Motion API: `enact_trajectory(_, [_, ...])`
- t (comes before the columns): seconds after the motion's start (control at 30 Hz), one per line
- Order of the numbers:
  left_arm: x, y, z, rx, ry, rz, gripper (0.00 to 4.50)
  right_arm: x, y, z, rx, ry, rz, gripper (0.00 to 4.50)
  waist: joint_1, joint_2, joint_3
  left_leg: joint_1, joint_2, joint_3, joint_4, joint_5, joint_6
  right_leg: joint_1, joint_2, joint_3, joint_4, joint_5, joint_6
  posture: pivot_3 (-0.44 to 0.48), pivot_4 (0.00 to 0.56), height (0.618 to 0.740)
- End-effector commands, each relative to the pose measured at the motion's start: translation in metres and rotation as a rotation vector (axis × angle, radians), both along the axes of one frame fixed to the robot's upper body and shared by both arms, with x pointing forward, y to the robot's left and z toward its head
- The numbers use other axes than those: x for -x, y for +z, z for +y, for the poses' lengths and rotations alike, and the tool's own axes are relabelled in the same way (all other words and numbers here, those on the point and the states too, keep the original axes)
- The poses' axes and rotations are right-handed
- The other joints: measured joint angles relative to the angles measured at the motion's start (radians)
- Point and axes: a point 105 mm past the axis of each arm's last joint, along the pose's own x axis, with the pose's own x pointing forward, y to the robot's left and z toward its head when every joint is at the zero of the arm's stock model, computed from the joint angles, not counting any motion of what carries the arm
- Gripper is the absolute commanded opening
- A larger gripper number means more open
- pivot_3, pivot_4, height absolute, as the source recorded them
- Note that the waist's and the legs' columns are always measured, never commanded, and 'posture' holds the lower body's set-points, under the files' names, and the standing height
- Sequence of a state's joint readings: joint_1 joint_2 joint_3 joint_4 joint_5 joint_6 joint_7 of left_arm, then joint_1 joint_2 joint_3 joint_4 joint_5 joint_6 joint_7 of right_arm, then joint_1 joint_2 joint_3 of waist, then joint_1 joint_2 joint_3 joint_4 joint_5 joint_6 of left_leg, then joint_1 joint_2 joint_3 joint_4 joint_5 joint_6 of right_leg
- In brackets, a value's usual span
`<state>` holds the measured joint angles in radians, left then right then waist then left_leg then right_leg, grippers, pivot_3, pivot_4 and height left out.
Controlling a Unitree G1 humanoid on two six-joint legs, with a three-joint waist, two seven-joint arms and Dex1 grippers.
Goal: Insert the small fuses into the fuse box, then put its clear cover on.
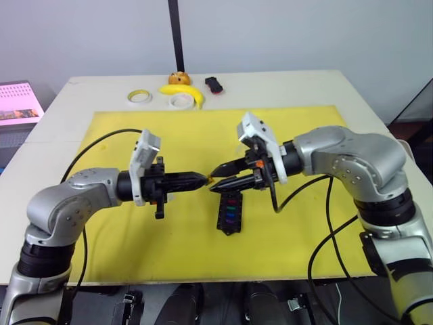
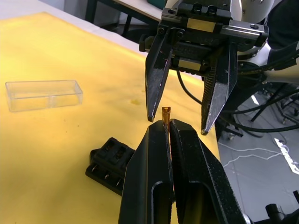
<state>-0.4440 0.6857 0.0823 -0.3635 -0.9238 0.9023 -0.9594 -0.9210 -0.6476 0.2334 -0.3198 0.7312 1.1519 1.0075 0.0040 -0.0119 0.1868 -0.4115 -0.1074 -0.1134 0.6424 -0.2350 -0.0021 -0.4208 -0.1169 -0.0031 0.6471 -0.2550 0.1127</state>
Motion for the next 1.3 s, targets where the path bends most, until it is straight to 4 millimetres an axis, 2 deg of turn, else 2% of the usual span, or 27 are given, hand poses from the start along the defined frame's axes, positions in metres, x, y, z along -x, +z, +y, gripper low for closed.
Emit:
enact_trajectory(0.03, [0.002, 0.006, -0.002, 0.005, -0.010, -0.042, 0.00, 0.003, 0.009, 0.005, -0.002, 0.025, -0.041, 1.83, 0.000, 0.000, 0.000, 0.000, 0.000, 0.000, 0.000, 0.000, 0.000, 0.000, 0.000, 0.000, 0.000, 0.000, 0.000, 0.000, 0.150, 0.740])
enact_trajectory(0.33, [0.003, 0.006, -0.002, 0.004, -0.007, -0.045, 0.00, 0.003, 0.007, 0.006, 0.007, 0.029, -0.046, 1.83, 0.000, 0.000, 0.000, 0.000, 0.000, 0.000, 0.000, 0.000, 0.000, 0.000, 0.000, 0.000, 0.000, 0.000, 0.000, 0.000, 0.150, 0.740])
enact_trajectory(0.37, [0.003, 0.006, -0.002, 0.003, -0.007, -0.045, 0.00, 0.003, 0.008, 0.006, 0.006, 0.029, -0.046, 1.25, 0.000, 0.000, 0.000, 0.000, 0.000, 0.000, 0.000, 0.000, 0.000, 0.000, 0.000, 0.000, 0.000, 0.000, 0.000, 0.000, 0.150, 0.740])
enact_trajectory(0.47, [0.004, 0.004, -0.001, -0.007, -0.007, -0.043, 0.00, 0.003, 0.009, 0.006, 0.003, 0.031, -0.047, 0.03, 0.000, 0.000, 0.000, 0.000, 0.000, 0.000, 0.000, 0.000, 0.000, 0.000, 0.000, 0.000, 0.000, 0.000, 0.000, 0.000, 0.150, 0.740])
enact_trajectory(0.9, [0.003, -0.004, 0.002, -0.059, -0.003, -0.049, 0.00, 0.002, 0.009, 0.004, 0.015, 0.024, -0.054, 0.03, 0.000, 0.000, 0.000, 0.000, 0.000, 0.000, -0.001, 0.000, 0.000, 0.000, 0.000, 0.000, 0.000, 0.000, 0.000, 0.000, 0.150, 0.740])
enact_trajectory(1.0, [0.001, -0.008, 0.010, -0.129, 0.008, -0.058, 0.95, -0.004, 0.005, 0.001, 0.069, -0.004, -0.081, 0.00, -0.003, 0.000, 0.000, 0.000, 0.000, 0.000, -0.001, 0.000, 0.000, 0.000, 0.000, 0.000, 0.000, 0.000, 0.000, 0.000, 0.150, 0.740])
enact_trajectory(1.1, [-0.007, -0.013, 0.022, -0.243, 0.069, -0.139, 2.52, -0.014, -0.003, -0.009, 0.176, -0.052, -0.112, 0.00, -0.003, 0.000, 0.000, 0.000, 0.000, 0.000, -0.002, 0.000, 0.000, -0.002, 0.000, 0.000, 0.000, 0.000, 0.000, 0.000, 0.150, 0.740])
enact_trajectory(1.23, [-0.009, -0.039, 0.031, -0.413, 0.072, -0.220, 4.46, -0.020, -0.013, -0.020, 0.307, -0.057, -0.162, 0.00, -0.003, 0.000, 0.000, 0.000, 0.000, 0.002, -0.006, 0.000, -0.001, -0.003, -0.001, 0.000, -0.002, 0.000, 0.000, 0.000, 0.150, 0.740])
enact_trajectory(1.3, [-0.010, -0.044, 0.029, -0.419, 0.067, -0.234, 4.46, -0.021, -0.016, -0.024, 0.354, -0.046, -0.181, 0.00, -0.002, 0.000, 0.001, 0.000, 0.000, 0.002, -0.009, 0.001, -0.001, -0.005, -0.001, 0.001, -0.003, 0.000, 0.000, 0.000, 0.150, 0.740])
